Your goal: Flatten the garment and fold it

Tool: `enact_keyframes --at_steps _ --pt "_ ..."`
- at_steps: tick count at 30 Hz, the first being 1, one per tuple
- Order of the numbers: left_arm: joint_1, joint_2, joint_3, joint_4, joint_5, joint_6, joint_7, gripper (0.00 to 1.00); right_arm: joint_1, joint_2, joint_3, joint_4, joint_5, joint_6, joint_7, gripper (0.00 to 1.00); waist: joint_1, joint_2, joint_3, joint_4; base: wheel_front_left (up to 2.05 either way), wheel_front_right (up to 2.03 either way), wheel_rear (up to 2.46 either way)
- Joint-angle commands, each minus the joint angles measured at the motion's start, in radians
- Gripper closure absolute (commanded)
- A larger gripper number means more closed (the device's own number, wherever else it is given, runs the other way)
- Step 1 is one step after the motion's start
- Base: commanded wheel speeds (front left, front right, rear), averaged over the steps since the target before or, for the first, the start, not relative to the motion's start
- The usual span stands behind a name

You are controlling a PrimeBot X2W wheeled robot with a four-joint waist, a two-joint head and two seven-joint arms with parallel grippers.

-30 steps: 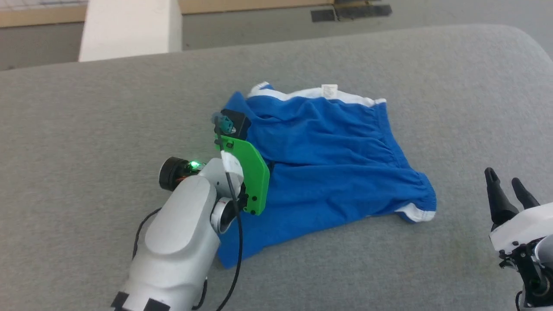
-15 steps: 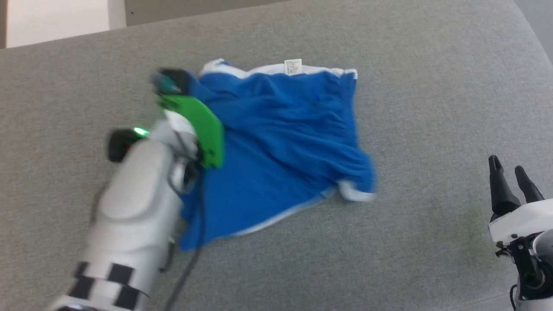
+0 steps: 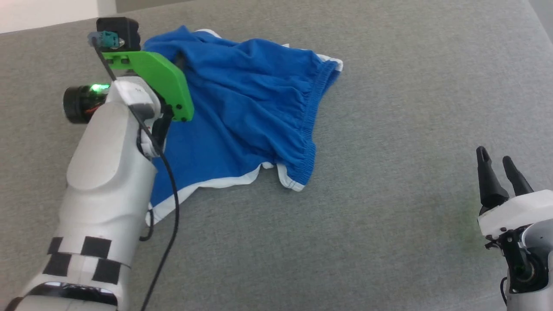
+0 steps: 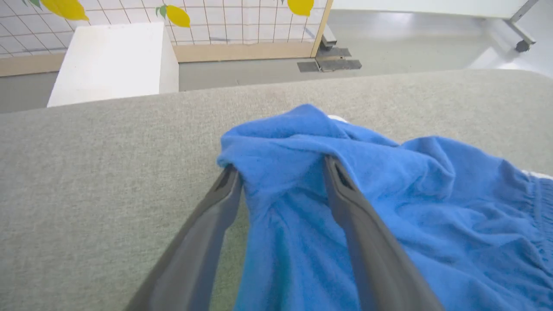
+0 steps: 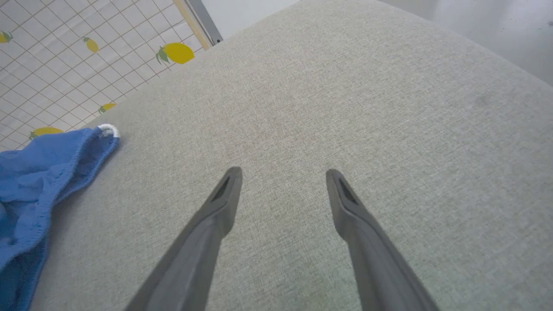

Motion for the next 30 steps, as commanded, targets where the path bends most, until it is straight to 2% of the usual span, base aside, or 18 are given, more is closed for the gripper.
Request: enact_keyframes --at_steps 1,6,7,10,15,20,25,30 --pt "0.012 -0.007 0.003 -0.021 -0.008 -0.014 -0.048 0.0 0.003 0.0 0.003 0.001 -0.003 -0.001 -0.007 0.0 -0.0001 0.0 -0.033 0.041 0.0 0.0 0.0" --pt "0.126 -0.004 0.035 -0.14 -0.016 -0.044 -0.313 0.0 0.024 0.0 0.018 -0.007 -0.022 -0.001 0.001 0.0 -0.0001 0.0 -0.091 0.097 0.0 0.0 0.0" --pt "0.173 0.001 0.045 -0.17 -0.011 -0.039 -0.379 0.0 0.029 0.0 0.025 -0.01 -0.026 -0.001 0.005 0.0 -0.0001 0.0 -0.111 0.11 0.0 0.0 0.0" --pt "0.326 0.001 0.083 -0.256 -0.021 -0.013 -0.484 0.0 0.047 0.0 0.045 -0.025 -0.037 -0.001 0.023 0.0 -0.0001 0.0 -0.153 0.138 0.0 0.0 0.0" --pt "0.581 -0.016 0.141 -0.414 -0.018 0.04 -0.518 0.0 0.092 0.0 0.097 -0.055 -0.06 -0.001 0.086 0.0 -0.0001 0.0 -0.21 0.179 0.0 0.0 0.0" --pt "0.78 -0.064 0.162 -0.545 -0.014 0.08 -0.521 0.0 0.132 0.0 0.196 -0.09 -0.071 -0.001 0.176 0.0 -0.0001 0.0 -0.233 0.225 0.0 0.0 0.0" --pt "0.832 -0.084 0.141 -0.596 -0.015 0.081 -0.521 0.0 0.086 0.0 0.317 -0.07 -0.057 -0.001 0.255 0.0 -0.0001 0.0 -0.225 0.276 0.0 0.0 0.0" --pt "0.812 -0.094 0.11 -0.609 -0.014 0.073 -0.515 0.0 -0.02 0.0 0.389 0.028 -0.07 -0.001 0.295 0.0 -0.0001 0.0 -0.196 0.323 0.0 0.0 0.0"
